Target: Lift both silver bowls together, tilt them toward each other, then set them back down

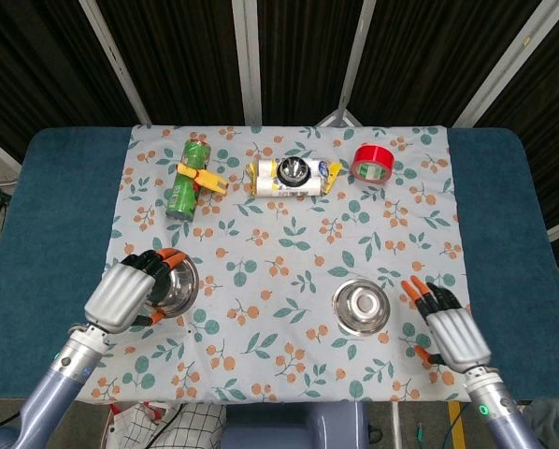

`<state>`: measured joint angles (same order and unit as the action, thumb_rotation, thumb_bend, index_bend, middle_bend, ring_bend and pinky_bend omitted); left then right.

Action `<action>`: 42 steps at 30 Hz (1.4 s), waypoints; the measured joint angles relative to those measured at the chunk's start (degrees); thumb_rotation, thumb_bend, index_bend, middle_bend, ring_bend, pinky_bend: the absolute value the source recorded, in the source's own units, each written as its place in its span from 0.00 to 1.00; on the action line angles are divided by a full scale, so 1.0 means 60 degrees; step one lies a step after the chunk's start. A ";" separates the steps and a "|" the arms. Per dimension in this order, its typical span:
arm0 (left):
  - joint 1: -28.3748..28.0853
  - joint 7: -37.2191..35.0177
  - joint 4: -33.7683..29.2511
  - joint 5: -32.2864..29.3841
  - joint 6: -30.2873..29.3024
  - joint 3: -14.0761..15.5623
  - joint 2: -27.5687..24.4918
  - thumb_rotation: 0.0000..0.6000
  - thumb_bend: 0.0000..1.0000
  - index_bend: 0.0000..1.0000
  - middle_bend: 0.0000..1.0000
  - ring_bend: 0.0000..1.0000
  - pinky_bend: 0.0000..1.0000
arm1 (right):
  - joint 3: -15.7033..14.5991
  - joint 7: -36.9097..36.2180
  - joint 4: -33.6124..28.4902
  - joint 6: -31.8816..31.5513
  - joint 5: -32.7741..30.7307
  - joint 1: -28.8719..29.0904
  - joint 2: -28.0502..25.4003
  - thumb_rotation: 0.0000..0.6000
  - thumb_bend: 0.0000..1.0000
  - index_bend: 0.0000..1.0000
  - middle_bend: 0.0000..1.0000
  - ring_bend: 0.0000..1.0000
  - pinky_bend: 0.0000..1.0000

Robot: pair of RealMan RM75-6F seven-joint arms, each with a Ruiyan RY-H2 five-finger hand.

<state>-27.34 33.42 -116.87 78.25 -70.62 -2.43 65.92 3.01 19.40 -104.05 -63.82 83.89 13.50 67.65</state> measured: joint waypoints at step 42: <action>-0.0173 -0.1635 0.1676 -0.0843 0.0867 -0.0369 -0.0378 1.00 0.44 0.48 0.61 0.48 0.66 | 0.0347 0.4317 0.0437 0.0747 -0.5600 0.3260 0.2425 1.00 0.27 0.00 0.00 0.00 0.14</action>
<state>-28.38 23.61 -106.81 73.19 -65.42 -4.65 63.65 5.09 45.30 -101.43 -59.33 50.29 33.06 82.20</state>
